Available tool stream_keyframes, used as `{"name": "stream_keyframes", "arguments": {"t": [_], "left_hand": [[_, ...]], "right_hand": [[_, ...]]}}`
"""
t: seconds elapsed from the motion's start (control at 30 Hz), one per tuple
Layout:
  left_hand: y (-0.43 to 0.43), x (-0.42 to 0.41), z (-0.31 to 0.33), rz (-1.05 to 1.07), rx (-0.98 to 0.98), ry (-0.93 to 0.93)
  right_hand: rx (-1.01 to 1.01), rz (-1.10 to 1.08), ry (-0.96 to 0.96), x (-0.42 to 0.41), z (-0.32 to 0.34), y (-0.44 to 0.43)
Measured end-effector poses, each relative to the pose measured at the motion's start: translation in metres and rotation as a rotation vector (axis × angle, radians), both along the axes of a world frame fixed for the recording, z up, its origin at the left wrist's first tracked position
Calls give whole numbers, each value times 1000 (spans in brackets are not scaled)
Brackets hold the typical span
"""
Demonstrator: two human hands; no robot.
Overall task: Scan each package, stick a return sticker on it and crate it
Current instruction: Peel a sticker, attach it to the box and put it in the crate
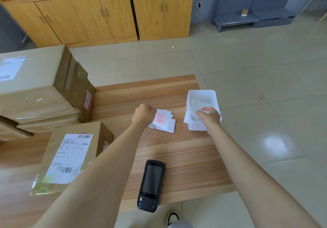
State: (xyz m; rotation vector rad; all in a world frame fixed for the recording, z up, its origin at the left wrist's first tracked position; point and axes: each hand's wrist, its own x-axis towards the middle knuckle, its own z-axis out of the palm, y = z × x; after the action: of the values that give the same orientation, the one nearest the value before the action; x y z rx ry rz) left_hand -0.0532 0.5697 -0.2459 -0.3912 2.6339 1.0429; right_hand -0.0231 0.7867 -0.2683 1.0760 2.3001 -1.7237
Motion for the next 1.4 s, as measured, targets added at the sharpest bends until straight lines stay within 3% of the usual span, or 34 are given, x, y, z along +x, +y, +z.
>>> {"name": "stream_keyframes", "arguments": {"t": [0.27, 0.57, 0.67, 0.8, 0.9, 1.03, 1.4], "left_hand": [[-25, 18, 17, -34, 36, 33], [-115, 62, 34, -147, 183, 88], [-154, 79, 31, -106, 307, 100], [-206, 101, 32, -24, 316, 79], [-243, 114, 29, 23, 292, 37], [-278, 129, 27, 79, 452, -10], [-291, 148, 18, 125, 624, -47]], "right_hand": [[-178, 522, 140, 16, 44, -84], [-122, 650, 161, 43, 51, -177], [-141, 647, 186, 55, 49, -216], [-170, 600, 211, 74, 52, -267], [-311, 475, 215, 85, 52, -297], [-440, 353, 197, 96, 50, -322], [-528, 171, 164, 129, 35, -337]]}}
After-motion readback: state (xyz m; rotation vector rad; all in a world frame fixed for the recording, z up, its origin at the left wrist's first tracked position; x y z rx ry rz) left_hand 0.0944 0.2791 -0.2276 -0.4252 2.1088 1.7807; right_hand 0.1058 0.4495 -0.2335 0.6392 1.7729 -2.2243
